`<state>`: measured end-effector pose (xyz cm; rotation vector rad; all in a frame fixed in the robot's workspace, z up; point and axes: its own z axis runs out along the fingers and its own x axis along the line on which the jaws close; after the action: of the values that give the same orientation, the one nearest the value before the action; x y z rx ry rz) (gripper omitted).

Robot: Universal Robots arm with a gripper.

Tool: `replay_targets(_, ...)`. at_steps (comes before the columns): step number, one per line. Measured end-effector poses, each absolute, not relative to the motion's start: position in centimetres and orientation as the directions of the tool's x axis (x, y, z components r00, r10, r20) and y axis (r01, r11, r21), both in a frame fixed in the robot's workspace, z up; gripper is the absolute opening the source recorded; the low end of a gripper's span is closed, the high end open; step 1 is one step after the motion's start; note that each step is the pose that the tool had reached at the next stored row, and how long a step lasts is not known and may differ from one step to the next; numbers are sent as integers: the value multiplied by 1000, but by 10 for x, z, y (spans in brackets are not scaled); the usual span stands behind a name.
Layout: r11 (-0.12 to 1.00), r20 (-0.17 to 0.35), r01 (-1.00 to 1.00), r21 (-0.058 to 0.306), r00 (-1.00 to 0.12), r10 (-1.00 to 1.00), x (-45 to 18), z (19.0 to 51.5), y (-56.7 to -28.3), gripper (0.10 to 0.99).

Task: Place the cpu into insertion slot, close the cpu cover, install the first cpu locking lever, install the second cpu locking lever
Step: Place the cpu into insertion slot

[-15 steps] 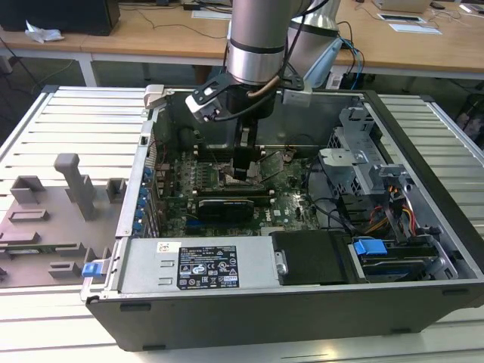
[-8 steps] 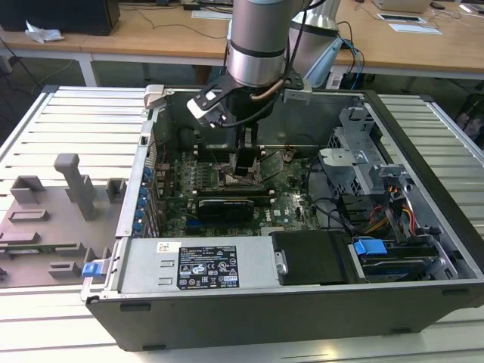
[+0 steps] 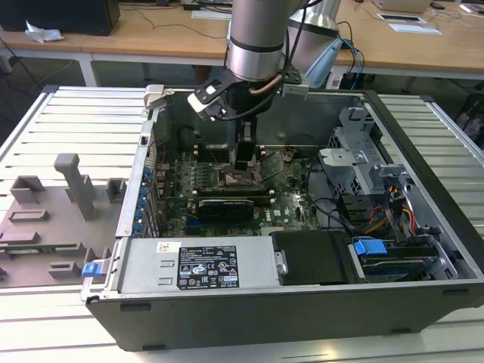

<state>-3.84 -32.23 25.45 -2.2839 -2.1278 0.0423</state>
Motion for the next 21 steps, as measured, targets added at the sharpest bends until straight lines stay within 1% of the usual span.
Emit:
replay_targets(2, -71, -6, 997, -33, 71, 997, -38, 254, -315, 545)
replay_targets(5, -71, -6, 997, -33, 71, 997, -38, 252, -313, 545)
replay_targets(21, -69, -6, 997, -34, 68, 998, -41, 216, -317, 545)
